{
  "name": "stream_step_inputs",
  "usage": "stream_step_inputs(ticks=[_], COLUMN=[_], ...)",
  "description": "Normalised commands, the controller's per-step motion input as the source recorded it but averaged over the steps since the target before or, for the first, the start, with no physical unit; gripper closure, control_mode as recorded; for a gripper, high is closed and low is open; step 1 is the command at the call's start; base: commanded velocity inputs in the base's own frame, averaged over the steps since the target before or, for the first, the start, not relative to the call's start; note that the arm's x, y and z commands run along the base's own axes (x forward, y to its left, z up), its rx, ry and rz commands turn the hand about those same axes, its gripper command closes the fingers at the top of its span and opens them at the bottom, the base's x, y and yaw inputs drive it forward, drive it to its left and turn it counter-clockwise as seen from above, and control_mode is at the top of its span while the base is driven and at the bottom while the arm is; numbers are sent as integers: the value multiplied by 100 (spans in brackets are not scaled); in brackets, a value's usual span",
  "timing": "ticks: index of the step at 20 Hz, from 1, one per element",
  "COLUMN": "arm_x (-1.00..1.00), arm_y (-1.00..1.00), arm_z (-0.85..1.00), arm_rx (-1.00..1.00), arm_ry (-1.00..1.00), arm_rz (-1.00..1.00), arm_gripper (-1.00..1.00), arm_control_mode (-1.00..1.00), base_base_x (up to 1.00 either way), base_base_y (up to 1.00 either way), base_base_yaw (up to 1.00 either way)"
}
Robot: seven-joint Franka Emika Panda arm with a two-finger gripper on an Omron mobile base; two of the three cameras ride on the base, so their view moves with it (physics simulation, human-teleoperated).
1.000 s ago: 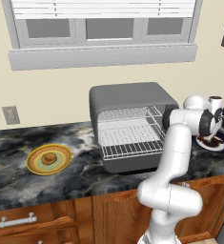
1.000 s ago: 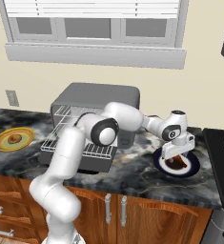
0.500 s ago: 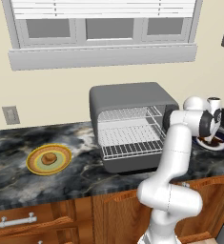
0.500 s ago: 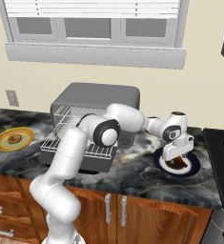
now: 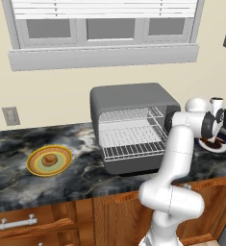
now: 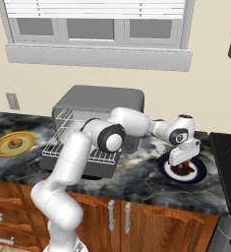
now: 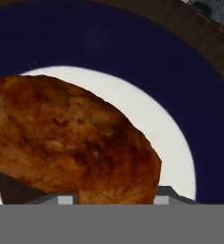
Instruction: Open the toaster oven door. Place the bread on the top rack in the toaster oven and place the chicken drumstick on the bottom rack.
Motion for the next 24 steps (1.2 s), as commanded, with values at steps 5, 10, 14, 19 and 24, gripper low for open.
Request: stream_step_inputs(ticks=[5, 10, 14, 19, 24], arm_x=[-4, -16, -27, -22, -24], arm_y=[1, 8, 26, 47, 53], arm_z=[28, 59, 45, 22, 19], arm_rx=[6, 6, 2, 0, 0], arm_ry=[9, 5, 0, -1, -1], arm_rz=[0, 0, 0, 1, 4], arm_gripper=[100, 100, 100, 100, 100], arm_control_mode=[-100, -100, -100, -100, -100], base_base_x=[0, 0, 0, 0, 0], base_base_y=[0, 0, 0, 0, 0], base_base_yaw=[0, 0, 0, 0, 0])
